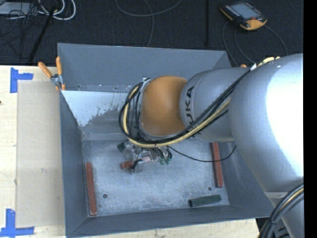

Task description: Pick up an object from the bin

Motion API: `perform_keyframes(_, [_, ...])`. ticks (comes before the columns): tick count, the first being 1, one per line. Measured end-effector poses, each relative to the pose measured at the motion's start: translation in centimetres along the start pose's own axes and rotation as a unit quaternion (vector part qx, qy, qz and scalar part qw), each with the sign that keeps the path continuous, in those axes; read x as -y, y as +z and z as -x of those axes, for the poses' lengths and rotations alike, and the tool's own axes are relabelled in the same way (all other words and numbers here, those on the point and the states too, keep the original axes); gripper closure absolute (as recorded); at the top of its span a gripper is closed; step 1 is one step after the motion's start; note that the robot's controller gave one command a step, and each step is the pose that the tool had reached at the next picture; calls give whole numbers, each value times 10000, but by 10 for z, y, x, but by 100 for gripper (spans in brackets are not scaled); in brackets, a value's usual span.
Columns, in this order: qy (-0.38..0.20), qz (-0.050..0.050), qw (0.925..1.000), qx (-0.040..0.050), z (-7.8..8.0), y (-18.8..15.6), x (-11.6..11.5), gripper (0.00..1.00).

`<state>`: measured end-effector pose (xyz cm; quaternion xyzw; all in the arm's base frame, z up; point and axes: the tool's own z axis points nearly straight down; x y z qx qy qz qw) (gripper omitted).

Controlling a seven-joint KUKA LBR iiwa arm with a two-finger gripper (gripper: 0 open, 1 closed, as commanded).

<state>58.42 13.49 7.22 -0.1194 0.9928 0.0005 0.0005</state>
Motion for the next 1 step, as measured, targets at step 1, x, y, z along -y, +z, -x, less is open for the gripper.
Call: perform_keyframes(1, [-2, -1, 10000, -1, 0, 0, 0, 100])
